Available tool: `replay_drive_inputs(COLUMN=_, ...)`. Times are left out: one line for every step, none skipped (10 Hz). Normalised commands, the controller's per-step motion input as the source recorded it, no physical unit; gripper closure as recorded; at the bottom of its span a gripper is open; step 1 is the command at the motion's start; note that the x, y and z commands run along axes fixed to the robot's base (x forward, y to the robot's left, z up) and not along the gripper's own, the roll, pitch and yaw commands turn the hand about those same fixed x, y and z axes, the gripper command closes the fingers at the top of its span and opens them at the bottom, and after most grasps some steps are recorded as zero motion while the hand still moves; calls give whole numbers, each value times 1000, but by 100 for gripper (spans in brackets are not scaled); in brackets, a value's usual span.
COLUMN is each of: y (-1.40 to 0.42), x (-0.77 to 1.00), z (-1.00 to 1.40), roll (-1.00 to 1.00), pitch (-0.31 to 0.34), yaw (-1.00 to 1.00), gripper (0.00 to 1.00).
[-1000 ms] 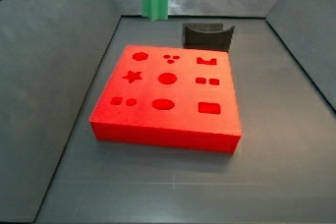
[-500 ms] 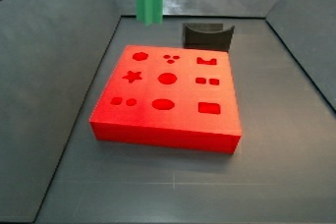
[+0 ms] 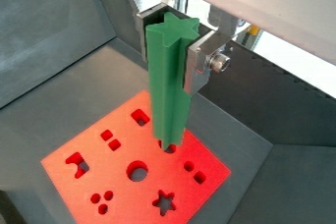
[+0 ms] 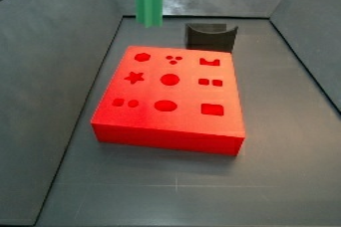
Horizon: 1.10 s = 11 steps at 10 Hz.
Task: Pick up the star object. Move up. Move to above the board. Insert the star object.
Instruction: Insert the star object.
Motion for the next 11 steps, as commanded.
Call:
replay_drive_inputs(y=0, x=0, z=-9, roll=0, pitch=26, yaw=0, gripper=100)
replay_drive_inputs(y=0, x=0, z=-11, roll=0, pitch=31, yaw=0, gripper=100)
replay_drive_inputs(y=0, x=0, z=-20, roll=0, pitch=36, yaw=0, gripper=100)
replay_drive_inputs(y=0, x=0, z=-26, roll=0, pitch=43, yaw=0, gripper=100)
replay_drive_inputs(y=0, x=0, z=-34, roll=0, pitch=50, yaw=0, gripper=100)
replay_drive_inputs(y=0, x=0, z=-37, roll=0, pitch=53, yaw=0, gripper=100)
replay_drive_inputs(y=0, x=0, z=-37, roll=0, pitch=54, yaw=0, gripper=100)
replay_drive_inputs(y=0, x=0, z=-34, roll=0, pitch=50, yaw=0, gripper=100)
replay_drive_inputs(y=0, x=-3, z=-31, roll=0, pitch=44, yaw=0, gripper=100)
replay_drive_inputs(y=0, x=-3, z=-17, roll=0, pitch=30, yaw=0, gripper=100)
replay_drive_inputs(y=0, x=0, z=-11, roll=0, pitch=26, yaw=0, gripper=100)
